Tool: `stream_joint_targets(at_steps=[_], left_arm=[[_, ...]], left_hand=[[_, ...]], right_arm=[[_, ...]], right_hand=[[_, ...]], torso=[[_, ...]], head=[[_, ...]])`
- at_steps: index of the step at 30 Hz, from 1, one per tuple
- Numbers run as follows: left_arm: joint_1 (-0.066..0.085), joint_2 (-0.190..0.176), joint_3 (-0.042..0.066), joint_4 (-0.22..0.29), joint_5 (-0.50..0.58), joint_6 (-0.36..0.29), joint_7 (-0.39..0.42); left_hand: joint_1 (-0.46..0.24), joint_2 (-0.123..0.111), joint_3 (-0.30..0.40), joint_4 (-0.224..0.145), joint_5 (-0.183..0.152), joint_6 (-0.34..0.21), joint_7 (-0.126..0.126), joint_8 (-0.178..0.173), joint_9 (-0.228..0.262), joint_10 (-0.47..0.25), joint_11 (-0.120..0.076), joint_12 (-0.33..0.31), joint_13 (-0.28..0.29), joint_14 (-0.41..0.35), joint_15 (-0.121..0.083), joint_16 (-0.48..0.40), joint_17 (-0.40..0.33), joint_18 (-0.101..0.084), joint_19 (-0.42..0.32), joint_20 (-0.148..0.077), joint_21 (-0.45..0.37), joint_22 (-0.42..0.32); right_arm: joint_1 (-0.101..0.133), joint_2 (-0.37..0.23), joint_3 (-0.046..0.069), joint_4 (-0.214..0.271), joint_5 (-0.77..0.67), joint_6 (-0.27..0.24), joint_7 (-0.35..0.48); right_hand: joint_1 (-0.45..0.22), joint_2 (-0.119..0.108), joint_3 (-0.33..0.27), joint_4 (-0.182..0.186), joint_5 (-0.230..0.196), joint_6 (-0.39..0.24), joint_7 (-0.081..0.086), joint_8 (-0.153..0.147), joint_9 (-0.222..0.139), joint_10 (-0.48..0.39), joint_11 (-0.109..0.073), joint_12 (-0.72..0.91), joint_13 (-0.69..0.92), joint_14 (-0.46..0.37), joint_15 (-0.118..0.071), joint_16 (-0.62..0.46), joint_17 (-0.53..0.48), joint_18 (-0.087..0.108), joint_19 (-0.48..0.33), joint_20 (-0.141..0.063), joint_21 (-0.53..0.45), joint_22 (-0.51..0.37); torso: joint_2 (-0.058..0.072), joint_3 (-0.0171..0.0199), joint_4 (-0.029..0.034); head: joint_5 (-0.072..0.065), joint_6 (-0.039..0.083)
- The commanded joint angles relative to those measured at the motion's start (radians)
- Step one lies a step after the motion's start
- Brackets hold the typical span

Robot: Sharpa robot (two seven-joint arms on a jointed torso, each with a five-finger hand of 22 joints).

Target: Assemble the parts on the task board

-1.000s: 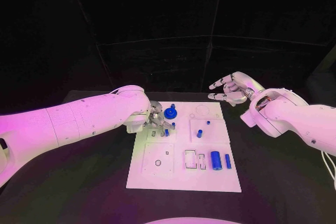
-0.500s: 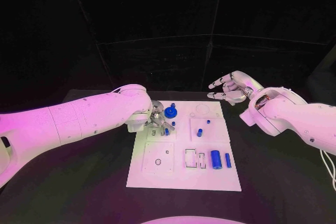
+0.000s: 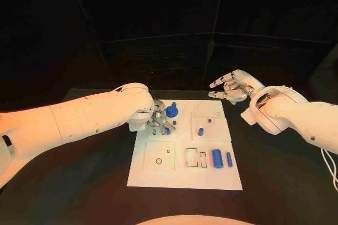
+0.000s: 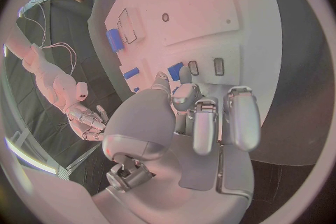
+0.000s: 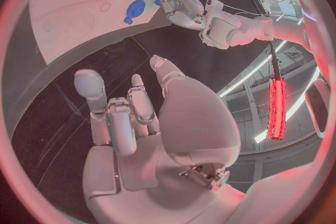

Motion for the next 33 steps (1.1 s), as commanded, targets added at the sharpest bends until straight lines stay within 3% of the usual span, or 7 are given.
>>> stream_joint_targets(at_steps=[1,10,19,25,30,32,33], left_arm=[[0.002,0.003,0.000,-0.002,-0.005,0.013,-0.006],[0.002,0.007,0.000,-0.007,-0.005,0.012,0.002],[0.002,0.007,0.000,-0.006,-0.005,0.027,0.011],[0.002,0.004,0.000,0.001,-0.005,0.024,0.025],[0.002,-0.005,0.000,0.008,-0.005,0.002,0.039],[0.002,-0.010,0.000,0.011,-0.004,-0.012,0.046],[0.002,-0.013,0.000,0.012,0.000,-0.022,0.049]], left_hand=[[0.012,0.000,0.002,-0.007,-0.001,-0.007,0.001,0.005,0.002,0.000,-0.007,0.006,0.001,0.102,-0.006,0.003,0.263,-0.013,-0.001,-0.001,0.002,-0.002],[0.102,0.045,0.071,-0.062,0.000,-0.020,-0.002,0.002,0.010,-0.004,-0.010,0.005,0.000,0.102,-0.009,0.003,0.263,-0.012,-0.004,-0.002,0.000,-0.003],[0.184,0.043,0.146,-0.131,0.000,-0.033,-0.006,-0.012,0.008,-0.012,-0.015,-0.003,-0.006,0.102,-0.013,0.003,0.263,-0.011,-0.007,-0.006,-0.005,-0.007],[0.221,0.023,0.219,-0.178,0.002,-0.035,-0.003,-0.031,0.000,-0.017,-0.014,-0.010,-0.010,0.102,-0.013,0.003,0.263,-0.010,-0.009,-0.008,-0.008,-0.010],[0.205,-0.010,0.368,-0.213,0.035,-0.037,0.002,-0.049,-0.006,-0.020,-0.009,-0.019,-0.017,0.102,-0.009,0.003,0.263,-0.009,-0.012,-0.004,-0.015,-0.015],[0.180,-0.041,0.459,-0.229,0.040,-0.039,0.004,-0.050,-0.002,-0.020,-0.004,-0.022,-0.021,0.102,-0.009,0.003,0.263,-0.010,-0.012,0.002,-0.017,-0.016],[0.118,-0.086,0.583,-0.235,0.037,-0.035,0.008,-0.044,0.008,-0.016,0.003,-0.024,-0.024,0.102,-0.002,0.003,0.263,-0.007,-0.012,-0.001,-0.019,-0.015]], right_arm=[[0.002,0.002,0.001,0.000,0.001,0.005,-0.002],[0.002,0.003,0.001,0.001,-0.003,0.010,-0.009],[0.002,0.006,0.001,-0.001,-0.004,0.013,-0.011],[0.002,0.007,0.001,-0.002,-0.004,0.013,-0.011],[0.002,0.008,0.001,-0.003,-0.004,0.014,-0.011],[0.002,0.009,0.001,-0.004,-0.004,0.014,-0.011],[0.002,0.009,0.001,-0.004,-0.004,0.015,-0.011]], right_hand=[[-0.004,0.004,-0.004,0.003,0.003,0.006,0.000,0.005,-0.001,0.001,0.000,-0.002,-0.001,0.104,0.000,0.006,0.263,0.015,-0.008,-0.001,-0.007,-0.001],[-0.004,0.004,-0.004,0.004,0.006,0.007,0.000,0.006,-0.001,0.005,0.000,0.003,0.005,0.104,0.000,0.006,0.263,0.016,-0.008,-0.001,-0.008,-0.003],[-0.004,0.004,-0.004,0.005,0.007,0.008,0.000,0.007,-0.001,0.005,0.000,0.003,0.005,0.104,0.000,0.006,0.263,0.016,-0.009,-0.001,-0.008,-0.004],[-0.004,0.004,-0.004,0.005,0.007,0.008,0.000,0.007,-0.001,0.005,0.000,0.003,0.005,0.104,0.000,0.006,0.263,0.016,-0.009,-0.001,-0.008,-0.004],[-0.004,0.004,-0.004,0.005,0.007,0.008,0.000,0.007,-0.001,0.005,0.000,0.003,0.005,0.104,0.000,0.006,0.263,0.016,-0.009,-0.001,-0.008,-0.004],[-0.004,0.004,-0.004,0.005,0.007,0.008,0.000,0.007,-0.001,0.005,0.000,0.003,0.005,0.104,0.000,0.006,0.263,0.016,-0.009,-0.001,-0.008,-0.004],[-0.004,0.004,-0.005,0.005,0.008,0.009,0.000,0.007,-0.001,0.005,0.000,0.003,0.005,0.104,0.000,0.006,0.263,0.016,-0.009,-0.001,-0.008,-0.004]], torso=[[0.000,0.0003,-0.0007],[0.000,-0.0001,0.0003],[-0.001,0.0001,0.0007],[-0.001,-0.0003,0.0003],[0.000,-0.0003,0.0013],[0.000,0.0001,0.0017],[-0.001,0.0000,0.0025]], head=[[0.001,-0.001],[0.003,-0.007],[0.004,-0.008],[0.005,-0.006],[0.005,-0.005],[0.005,-0.005],[0.005,-0.004]])
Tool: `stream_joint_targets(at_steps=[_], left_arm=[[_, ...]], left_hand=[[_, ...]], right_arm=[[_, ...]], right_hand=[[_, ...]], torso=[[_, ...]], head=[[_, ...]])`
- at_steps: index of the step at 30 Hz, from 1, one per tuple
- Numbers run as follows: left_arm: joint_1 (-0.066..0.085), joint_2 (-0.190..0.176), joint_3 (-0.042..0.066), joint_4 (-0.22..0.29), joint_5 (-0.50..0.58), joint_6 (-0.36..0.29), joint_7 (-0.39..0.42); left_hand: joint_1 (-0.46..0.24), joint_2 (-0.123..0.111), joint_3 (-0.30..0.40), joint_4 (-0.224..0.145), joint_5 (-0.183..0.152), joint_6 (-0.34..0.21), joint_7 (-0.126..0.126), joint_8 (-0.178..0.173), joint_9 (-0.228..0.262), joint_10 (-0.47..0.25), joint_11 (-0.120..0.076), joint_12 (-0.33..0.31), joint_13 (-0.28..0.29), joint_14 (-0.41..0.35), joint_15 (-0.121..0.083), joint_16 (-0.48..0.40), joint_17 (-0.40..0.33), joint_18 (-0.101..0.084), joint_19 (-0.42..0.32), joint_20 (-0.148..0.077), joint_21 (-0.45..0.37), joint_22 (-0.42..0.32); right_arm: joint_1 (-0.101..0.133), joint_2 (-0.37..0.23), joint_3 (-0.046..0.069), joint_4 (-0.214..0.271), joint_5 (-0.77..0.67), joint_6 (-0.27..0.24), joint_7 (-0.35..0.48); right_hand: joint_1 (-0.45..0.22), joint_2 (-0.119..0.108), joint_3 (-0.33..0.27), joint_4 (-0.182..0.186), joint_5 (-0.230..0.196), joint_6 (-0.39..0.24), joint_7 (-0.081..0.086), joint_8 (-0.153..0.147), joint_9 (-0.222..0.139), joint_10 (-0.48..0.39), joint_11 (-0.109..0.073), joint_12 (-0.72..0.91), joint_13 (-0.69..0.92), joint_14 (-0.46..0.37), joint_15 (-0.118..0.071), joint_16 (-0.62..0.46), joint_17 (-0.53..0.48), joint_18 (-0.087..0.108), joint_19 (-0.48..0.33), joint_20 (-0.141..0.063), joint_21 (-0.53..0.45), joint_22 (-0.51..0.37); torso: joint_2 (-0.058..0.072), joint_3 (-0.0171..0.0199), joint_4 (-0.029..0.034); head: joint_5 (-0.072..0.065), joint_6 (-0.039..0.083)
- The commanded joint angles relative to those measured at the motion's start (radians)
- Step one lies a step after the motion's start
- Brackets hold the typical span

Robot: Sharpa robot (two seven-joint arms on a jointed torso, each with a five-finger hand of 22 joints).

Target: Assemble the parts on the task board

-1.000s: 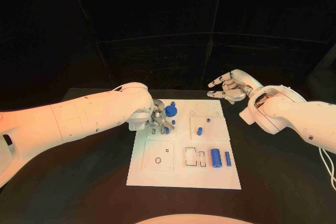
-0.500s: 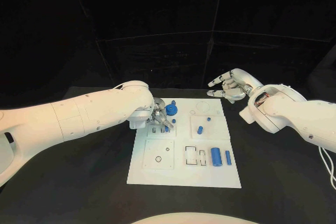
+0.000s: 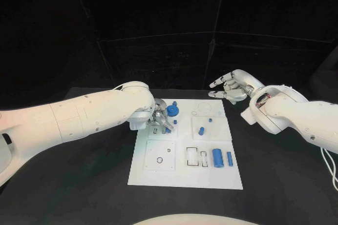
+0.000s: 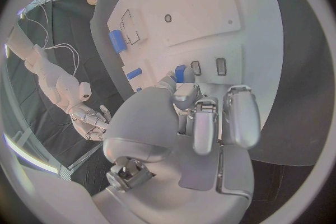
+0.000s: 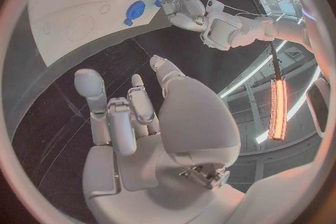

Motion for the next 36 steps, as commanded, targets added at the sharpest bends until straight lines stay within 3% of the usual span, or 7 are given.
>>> stream_joint_targets(at_steps=[1,3,9,14,18,21,36], left_arm=[[0.000,-0.009,0.000,0.007,0.007,-0.039,0.031],[0.000,-0.016,0.000,0.011,0.019,-0.061,0.039],[-0.001,-0.044,-0.001,0.037,0.043,-0.130,0.060],[-0.003,-0.076,-0.001,0.069,0.088,-0.181,0.060],[-0.007,-0.104,-0.002,0.102,0.110,-0.215,0.054],[-0.011,-0.120,-0.002,0.117,0.098,-0.229,0.050],[-0.038,-0.137,-0.006,0.125,0.007,-0.295,0.051]], left_hand=[[-0.087,-0.076,0.342,-0.165,0.003,-0.002,0.001,0.006,0.019,0.004,0.011,-0.004,-0.005,0.102,0.004,0.003,0.263,-0.007,-0.003,0.000,-0.008,0.000],[-0.139,-0.106,0.438,-0.173,0.002,-0.002,0.001,0.019,0.034,0.009,0.014,-0.002,-0.004,0.102,0.004,0.003,0.263,-0.008,-0.002,0.001,-0.010,0.001],[-0.184,-0.137,0.536,-0.198,0.023,-0.005,0.002,0.038,0.056,0.015,0.004,-0.001,-0.007,0.102,0.004,0.003,0.263,-0.009,0.001,0.001,-0.008,0.008],[-0.198,-0.145,0.563,-0.206,0.035,-0.005,0.001,0.044,0.064,0.018,0.004,-0.002,-0.009,0.102,0.003,0.003,0.263,-0.010,0.003,0.001,-0.007,0.011],[-0.202,-0.147,0.571,-0.209,0.039,-0.005,0.001,0.046,0.066,0.018,0.003,-0.004,-0.013,0.102,0.002,0.003,0.263,-0.010,0.003,0.001,-0.006,0.013],[-0.204,-0.149,0.576,-0.212,0.040,-0.005,0.001,0.047,0.068,0.017,0.003,-0.006,-0.016,0.102,0.002,0.003,0.263,-0.010,0.004,0.001,-0.006,0.013],[-0.206,-0.157,0.584,-0.219,0.040,-0.006,0.000,0.049,0.070,0.018,0.003,-0.007,-0.018,0.102,0.002,0.003,0.263,-0.010,0.004,0.000,-0.006,0.014]], right_arm=[[0.002,0.002,0.001,-0.001,-0.002,0.006,0.003],[0.002,0.003,0.001,-0.002,-0.002,0.007,0.003],[0.002,0.005,0.001,-0.006,-0.002,0.010,0.002],[0.002,0.008,0.001,-0.010,-0.002,0.011,0.003],[0.002,0.008,0.001,-0.012,-0.002,0.011,0.004],[0.002,0.007,0.001,-0.012,-0.002,0.010,0.003],[0.002,0.005,0.001,-0.012,-0.002,0.005,0.007]], right_hand=[[-0.004,0.004,-0.002,0.003,0.004,0.009,-0.001,0.007,0.000,0.004,0.000,0.003,0.001,0.104,0.000,0.006,0.263,0.016,-0.009,-0.001,-0.005,-0.002],[-0.004,0.004,-0.002,0.003,0.005,0.009,-0.001,0.007,0.000,0.005,0.000,0.003,0.001,0.104,0.000,0.006,0.263,0.016,-0.009,-0.001,-0.005,-0.002],[-0.004,0.004,-0.002,0.003,0.005,0.009,-0.001,0.007,0.000,0.005,0.000,0.003,0.001,0.104,0.000,0.006,0.263,0.016,-0.009,-0.001,-0.004,-0.001],[-0.005,0.005,-0.002,0.004,0.006,0.010,-0.001,0.007,0.000,0.005,0.000,0.004,0.002,0.104,0.000,0.006,0.263,0.016,-0.009,-0.002,-0.005,-0.002],[-0.006,0.006,-0.002,0.005,0.007,0.010,-0.001,0.008,0.000,0.005,0.000,0.004,0.001,0.104,0.000,0.006,0.263,0.016,-0.009,-0.002,-0.005,-0.003],[-0.006,0.007,-0.002,0.006,0.007,0.010,-0.001,0.008,0.000,0.005,0.000,0.003,0.001,0.104,0.000,0.006,0.263,0.016,-0.009,-0.002,-0.005,-0.003],[-0.015,0.010,-0.007,0.017,0.004,0.011,-0.001,0.009,-0.001,0.003,0.000,0.002,-0.002,0.104,-0.001,0.006,0.263,0.016,-0.011,-0.002,-0.007,-0.007]], torso=[[0.000,0.0003,0.0022],[0.000,0.0006,0.0013],[0.000,0.0002,0.0017],[0.000,0.0024,0.0001],[-0.001,0.0008,0.0024],[-0.002,0.0023,0.0052],[0.000,0.0015,0.0021]], head=[[0.000,0.001],[0.002,0.002],[0.013,0.002],[0.016,0.005],[0.017,0.004],[0.017,0.004],[0.021,0.002]])
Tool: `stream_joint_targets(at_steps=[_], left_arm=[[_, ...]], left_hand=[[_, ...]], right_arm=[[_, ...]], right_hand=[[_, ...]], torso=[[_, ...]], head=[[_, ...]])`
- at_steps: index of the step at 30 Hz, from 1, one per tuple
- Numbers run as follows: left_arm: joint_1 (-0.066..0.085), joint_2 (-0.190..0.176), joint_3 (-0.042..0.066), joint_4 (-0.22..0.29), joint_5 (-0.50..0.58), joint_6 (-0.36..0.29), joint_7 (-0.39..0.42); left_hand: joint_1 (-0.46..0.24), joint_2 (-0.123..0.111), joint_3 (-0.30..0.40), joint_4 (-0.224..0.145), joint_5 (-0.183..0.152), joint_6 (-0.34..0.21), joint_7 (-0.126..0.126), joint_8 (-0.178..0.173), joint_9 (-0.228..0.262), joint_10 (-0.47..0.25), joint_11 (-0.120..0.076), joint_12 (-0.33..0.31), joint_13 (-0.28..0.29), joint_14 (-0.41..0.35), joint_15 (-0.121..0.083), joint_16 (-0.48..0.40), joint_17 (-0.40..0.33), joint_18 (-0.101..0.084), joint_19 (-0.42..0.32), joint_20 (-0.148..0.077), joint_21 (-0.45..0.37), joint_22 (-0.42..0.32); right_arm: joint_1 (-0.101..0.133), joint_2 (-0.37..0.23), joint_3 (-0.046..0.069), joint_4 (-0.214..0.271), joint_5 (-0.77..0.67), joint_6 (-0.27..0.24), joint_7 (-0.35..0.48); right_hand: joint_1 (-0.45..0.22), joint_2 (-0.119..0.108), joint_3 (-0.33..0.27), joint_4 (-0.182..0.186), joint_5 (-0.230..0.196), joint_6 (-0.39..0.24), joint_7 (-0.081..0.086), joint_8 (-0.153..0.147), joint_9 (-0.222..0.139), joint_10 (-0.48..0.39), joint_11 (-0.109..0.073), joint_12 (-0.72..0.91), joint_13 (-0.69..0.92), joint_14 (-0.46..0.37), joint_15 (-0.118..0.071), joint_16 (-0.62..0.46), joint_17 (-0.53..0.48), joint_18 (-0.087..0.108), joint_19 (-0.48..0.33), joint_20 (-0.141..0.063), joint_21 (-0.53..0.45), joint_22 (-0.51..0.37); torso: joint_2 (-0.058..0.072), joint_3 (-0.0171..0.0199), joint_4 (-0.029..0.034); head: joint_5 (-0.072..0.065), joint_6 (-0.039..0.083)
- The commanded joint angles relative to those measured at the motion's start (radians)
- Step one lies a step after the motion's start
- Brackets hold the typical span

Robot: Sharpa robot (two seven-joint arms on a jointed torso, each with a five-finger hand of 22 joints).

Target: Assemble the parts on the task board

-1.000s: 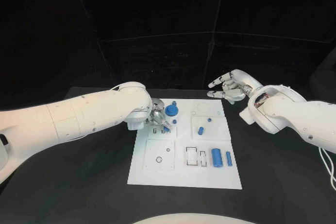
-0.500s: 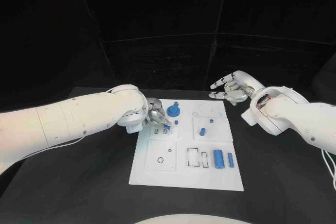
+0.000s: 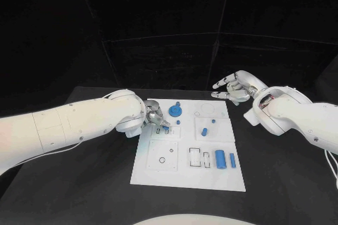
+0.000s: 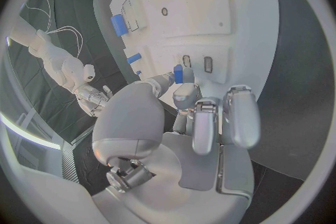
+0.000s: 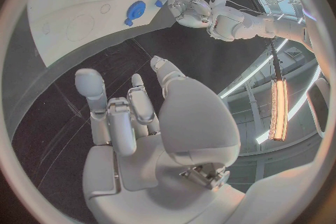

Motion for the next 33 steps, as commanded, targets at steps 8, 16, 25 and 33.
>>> stream_joint_targets(at_steps=[8,16,25,33], left_arm=[[-0.005,0.009,-0.007,-0.004,-0.057,-0.037,-0.006],[-0.006,0.021,-0.018,-0.010,-0.081,0.005,-0.025],[-0.007,0.025,-0.022,-0.012,-0.094,0.039,-0.034],[-0.007,0.024,-0.023,-0.010,-0.094,0.054,-0.027]], left_hand=[[0.001,0.002,0.175,-0.167,0.005,-0.005,0.000,0.005,0.002,0.003,-0.002,-0.006,-0.005,0.102,0.002,0.003,0.263,-0.010,0.004,0.000,0.001,0.000],[0.000,0.002,0.176,-0.167,0.005,-0.005,0.000,0.006,0.003,0.002,-0.002,-0.009,-0.009,0.102,0.002,0.003,0.263,-0.009,0.003,0.000,-0.001,-0.003],[0.000,0.003,0.177,-0.167,0.005,-0.005,0.000,0.006,0.003,0.001,-0.002,-0.011,-0.011,0.102,0.002,0.003,0.263,-0.009,0.003,0.000,-0.001,-0.003],[0.000,0.002,0.178,-0.168,0.005,-0.004,0.000,0.006,0.003,0.001,-0.002,-0.011,-0.012,0.102,0.003,0.003,0.263,-0.009,0.003,0.001,-0.001,-0.002]], right_arm=[[0.002,0.000,0.001,0.000,-0.002,-0.002,0.010],[0.002,0.002,0.001,0.000,-0.001,-0.002,0.011],[0.002,0.003,0.001,0.001,-0.001,0.000,0.012],[0.002,0.005,0.001,-0.001,-0.001,0.001,0.013]], right_hand=[[-0.010,0.004,0.000,0.005,0.000,0.007,0.003,0.005,-0.001,0.000,0.000,-0.001,-0.006,0.104,-0.001,0.006,0.263,0.017,-0.010,0.002,-0.006,-0.007],[-0.011,0.005,0.000,0.005,-0.001,0.007,0.003,0.005,-0.001,0.000,0.000,-0.002,-0.007,0.104,-0.001,0.006,0.263,0.018,-0.011,0.002,-0.007,-0.009],[-0.011,0.005,-0.001,0.007,-0.001,0.007,0.003,0.005,-0.001,0.000,0.000,-0.002,-0.007,0.104,-0.001,0.006,0.263,0.018,-0.011,0.001,-0.007,-0.010],[-0.011,0.005,-0.001,0.007,-0.001,0.007,0.003,0.005,-0.001,0.000,-0.001,-0.002,-0.007,0.104,-0.001,0.006,0.263,0.018,-0.011,0.001,-0.007,-0.010]], torso=[[0.001,0.0008,-0.0022],[0.002,0.0007,-0.0016],[0.001,0.0004,-0.0014],[0.001,0.0005,-0.0010]], head=[[0.006,0.001],[0.005,-0.002],[0.006,-0.008],[0.006,-0.010]])
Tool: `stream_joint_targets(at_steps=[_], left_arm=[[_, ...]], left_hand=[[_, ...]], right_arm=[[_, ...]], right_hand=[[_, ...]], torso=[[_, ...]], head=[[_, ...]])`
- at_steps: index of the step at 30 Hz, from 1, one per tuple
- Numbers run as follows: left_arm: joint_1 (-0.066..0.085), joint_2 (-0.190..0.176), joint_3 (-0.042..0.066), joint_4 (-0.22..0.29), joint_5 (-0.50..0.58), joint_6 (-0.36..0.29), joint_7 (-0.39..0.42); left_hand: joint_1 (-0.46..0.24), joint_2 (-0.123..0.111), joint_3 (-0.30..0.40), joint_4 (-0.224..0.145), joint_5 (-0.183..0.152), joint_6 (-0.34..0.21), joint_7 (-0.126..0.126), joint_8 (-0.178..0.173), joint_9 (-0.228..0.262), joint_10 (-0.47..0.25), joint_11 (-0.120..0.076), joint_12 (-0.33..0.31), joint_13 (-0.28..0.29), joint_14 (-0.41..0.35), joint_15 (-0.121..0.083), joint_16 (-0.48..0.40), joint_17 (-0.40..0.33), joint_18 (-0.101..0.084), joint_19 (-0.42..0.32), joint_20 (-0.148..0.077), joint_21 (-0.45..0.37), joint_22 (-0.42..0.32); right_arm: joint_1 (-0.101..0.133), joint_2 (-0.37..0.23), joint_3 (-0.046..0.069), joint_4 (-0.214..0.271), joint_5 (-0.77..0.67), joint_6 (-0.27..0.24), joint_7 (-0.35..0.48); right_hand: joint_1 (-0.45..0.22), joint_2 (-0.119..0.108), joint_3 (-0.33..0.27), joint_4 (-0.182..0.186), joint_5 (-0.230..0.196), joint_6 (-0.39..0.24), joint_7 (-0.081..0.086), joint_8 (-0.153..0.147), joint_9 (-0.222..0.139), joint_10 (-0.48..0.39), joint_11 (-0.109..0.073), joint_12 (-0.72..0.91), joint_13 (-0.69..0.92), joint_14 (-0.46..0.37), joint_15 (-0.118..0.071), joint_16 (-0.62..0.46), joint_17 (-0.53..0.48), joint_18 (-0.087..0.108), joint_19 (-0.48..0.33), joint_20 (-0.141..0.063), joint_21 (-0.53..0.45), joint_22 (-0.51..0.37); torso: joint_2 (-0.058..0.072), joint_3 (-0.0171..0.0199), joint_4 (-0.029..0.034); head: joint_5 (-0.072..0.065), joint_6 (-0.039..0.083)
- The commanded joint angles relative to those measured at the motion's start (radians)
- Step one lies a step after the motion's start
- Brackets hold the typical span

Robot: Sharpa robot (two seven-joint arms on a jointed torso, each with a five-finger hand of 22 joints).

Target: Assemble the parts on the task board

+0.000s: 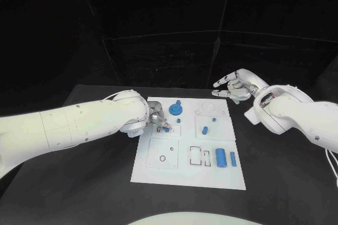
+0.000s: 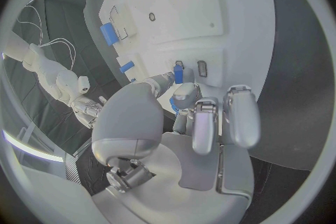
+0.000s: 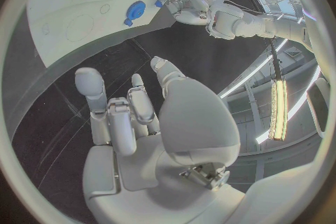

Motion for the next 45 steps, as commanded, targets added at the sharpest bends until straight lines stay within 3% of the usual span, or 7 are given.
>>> stream_joint_targets(at_steps=[1,29,45], left_arm=[[-0.003,-0.001,-0.004,-0.001,-0.012,0.039,-0.006],[-0.003,-0.002,-0.004,0.004,0.008,0.051,-0.012],[-0.001,-0.002,-0.003,-0.008,0.055,0.056,-0.017]], left_hand=[[0.005,0.004,0.165,-0.161,0.002,-0.003,-0.002,0.004,0.002,0.001,-0.002,-0.007,-0.001,0.102,0.003,0.003,0.263,-0.009,0.003,0.001,-0.001,0.000],[0.003,-0.001,0.171,-0.165,0.002,-0.002,-0.003,0.006,0.005,0.001,-0.002,-0.012,-0.009,0.102,0.003,0.003,0.263,-0.010,0.004,0.001,0.000,0.002],[-0.047,-0.004,0.195,-0.155,0.031,0.013,-0.010,0.021,0.017,0.020,-0.008,-0.001,-0.003,0.102,0.000,0.003,0.263,-0.011,0.009,-0.001,0.004,0.011]], right_arm=[[0.002,0.002,0.001,-0.001,-0.001,0.001,0.010],[0.002,0.002,0.001,-0.003,-0.001,0.002,0.009],[0.002,0.004,0.001,-0.004,-0.001,0.003,0.008]], right_hand=[[-0.007,0.002,-0.001,0.007,-0.001,0.007,0.003,0.005,-0.001,0.000,-0.001,-0.002,-0.001,0.104,-0.001,0.006,0.263,0.018,-0.007,-0.002,-0.004,-0.002],[-0.008,0.003,-0.002,0.010,-0.001,0.007,0.002,0.006,-0.001,-0.002,-0.001,-0.003,-0.003,0.104,-0.002,0.006,0.263,0.018,-0.009,-0.003,-0.005,-0.005],[-0.008,0.004,-0.002,0.012,-0.001,0.007,0.002,0.006,-0.001,-0.003,-0.001,-0.004,-0.004,0.104,-0.002,0.006,0.263,0.019,-0.009,-0.003,-0.006,-0.006]], torso=[[0.000,0.0002,0.0008],[0.000,0.0000,0.0003],[0.001,0.0005,-0.0005]], head=[[0.001,-0.002],[-0.001,-0.003],[0.000,-0.004]])
